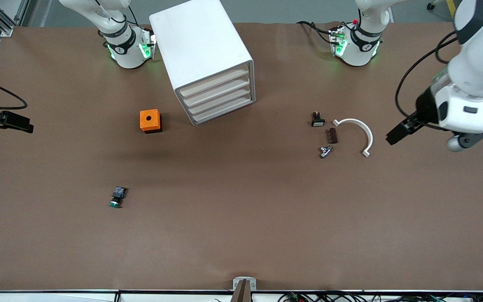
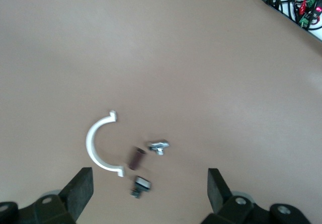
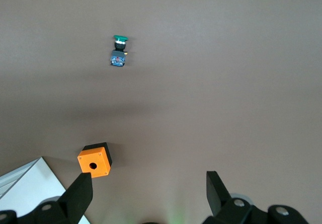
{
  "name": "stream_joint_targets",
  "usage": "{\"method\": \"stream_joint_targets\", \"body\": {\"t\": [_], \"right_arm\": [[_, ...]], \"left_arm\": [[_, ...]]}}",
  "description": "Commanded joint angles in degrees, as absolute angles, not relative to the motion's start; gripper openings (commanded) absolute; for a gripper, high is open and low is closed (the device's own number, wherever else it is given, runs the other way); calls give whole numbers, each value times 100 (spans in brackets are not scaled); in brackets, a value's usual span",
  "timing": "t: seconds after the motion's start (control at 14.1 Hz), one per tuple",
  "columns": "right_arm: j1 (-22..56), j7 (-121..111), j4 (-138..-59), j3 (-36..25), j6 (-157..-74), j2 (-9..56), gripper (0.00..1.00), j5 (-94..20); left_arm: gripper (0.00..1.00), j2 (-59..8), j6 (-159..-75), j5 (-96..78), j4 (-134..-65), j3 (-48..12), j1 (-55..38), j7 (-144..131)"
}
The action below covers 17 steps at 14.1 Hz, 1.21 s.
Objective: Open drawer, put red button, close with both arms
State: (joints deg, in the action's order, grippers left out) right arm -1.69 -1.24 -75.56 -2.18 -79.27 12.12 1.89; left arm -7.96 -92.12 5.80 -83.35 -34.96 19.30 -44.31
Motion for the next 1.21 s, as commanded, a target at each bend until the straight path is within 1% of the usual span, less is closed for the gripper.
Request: {"method": "stream_joint_targets", "body": {"t": [0.0,0.07,0.21,0.57,0.71,0.92,1.07,1.14], "right_arm": [[-299,-114,-7558,-123,-7813,950,100,97],[-308,-114,-7567,-132,-7813,914,100,97],[-386,-114,-7611,-132,-7779,879,100,97],[-659,-114,-7638,-141,-7585,774,100,-315],[-677,-132,-7716,-132,-7576,651,100,-343],[-615,-167,-7822,-132,-7585,493,100,-334],[-484,-176,-7927,-149,-7646,370,100,-334],[-466,-176,-7936,-141,-7646,343,100,-334]], "left_arm": [[100,-352,-8931,571,-8464,-3008,1882,-3388],[100,-265,-8817,571,-8455,-2667,1681,-3062],[100,-97,-8658,563,-8481,-1753,1005,-2394],[100,210,-8613,256,-8832,-451,177,-1073],[100,377,-8666,97,-9017,-387,132,-1063],[100,536,-8885,88,-9333,-457,36,-1063],[100,545,-8886,70,-9360,-632,0,-1072],[100,545,-8886,62,-9386,-816,78,-1072]]}}
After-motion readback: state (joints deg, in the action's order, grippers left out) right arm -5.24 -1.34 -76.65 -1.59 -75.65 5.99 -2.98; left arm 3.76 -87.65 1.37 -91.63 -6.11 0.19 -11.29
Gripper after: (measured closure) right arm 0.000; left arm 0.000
